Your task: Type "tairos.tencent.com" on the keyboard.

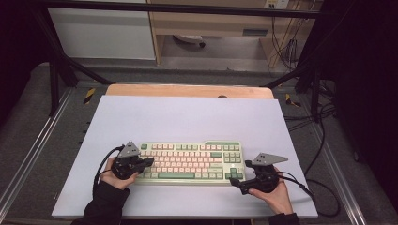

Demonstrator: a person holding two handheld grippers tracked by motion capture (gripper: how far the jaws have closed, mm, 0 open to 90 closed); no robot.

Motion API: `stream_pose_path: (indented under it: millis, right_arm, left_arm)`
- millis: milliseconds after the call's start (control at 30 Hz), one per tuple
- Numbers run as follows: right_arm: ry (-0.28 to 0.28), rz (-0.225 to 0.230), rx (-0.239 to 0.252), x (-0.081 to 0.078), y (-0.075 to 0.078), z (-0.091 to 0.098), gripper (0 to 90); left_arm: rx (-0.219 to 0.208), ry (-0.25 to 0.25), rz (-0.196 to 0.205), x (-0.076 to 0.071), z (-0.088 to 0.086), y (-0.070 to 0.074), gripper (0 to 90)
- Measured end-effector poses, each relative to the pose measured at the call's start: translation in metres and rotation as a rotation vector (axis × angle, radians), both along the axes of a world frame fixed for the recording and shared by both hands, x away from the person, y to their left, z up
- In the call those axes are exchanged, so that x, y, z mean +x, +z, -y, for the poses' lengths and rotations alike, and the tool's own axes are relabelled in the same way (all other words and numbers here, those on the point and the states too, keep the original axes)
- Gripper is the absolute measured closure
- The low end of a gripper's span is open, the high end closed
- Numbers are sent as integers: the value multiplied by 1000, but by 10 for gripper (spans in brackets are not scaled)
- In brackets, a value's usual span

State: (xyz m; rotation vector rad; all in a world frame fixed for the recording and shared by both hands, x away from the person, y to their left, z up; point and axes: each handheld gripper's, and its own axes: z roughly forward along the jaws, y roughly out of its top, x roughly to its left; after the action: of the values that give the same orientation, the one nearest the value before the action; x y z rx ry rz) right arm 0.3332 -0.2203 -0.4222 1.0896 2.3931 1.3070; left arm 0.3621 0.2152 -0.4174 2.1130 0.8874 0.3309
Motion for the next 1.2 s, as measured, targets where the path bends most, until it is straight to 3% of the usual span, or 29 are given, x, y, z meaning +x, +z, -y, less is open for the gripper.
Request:
stream_pose_path:
  millis: [467,767,1200]
  right_arm:
    - [103,24,20,7,13,-51,387]
    - [115,28,28,16,18,-77,527]
    - [115,22,26,34,14,-108,713]
  left_arm:
    - [-11,-2,0,-1,-1,1,898]
    - [-15,-2,0,0,-1,1,898]
    - [-18,-4,4,0,-2,1,898]
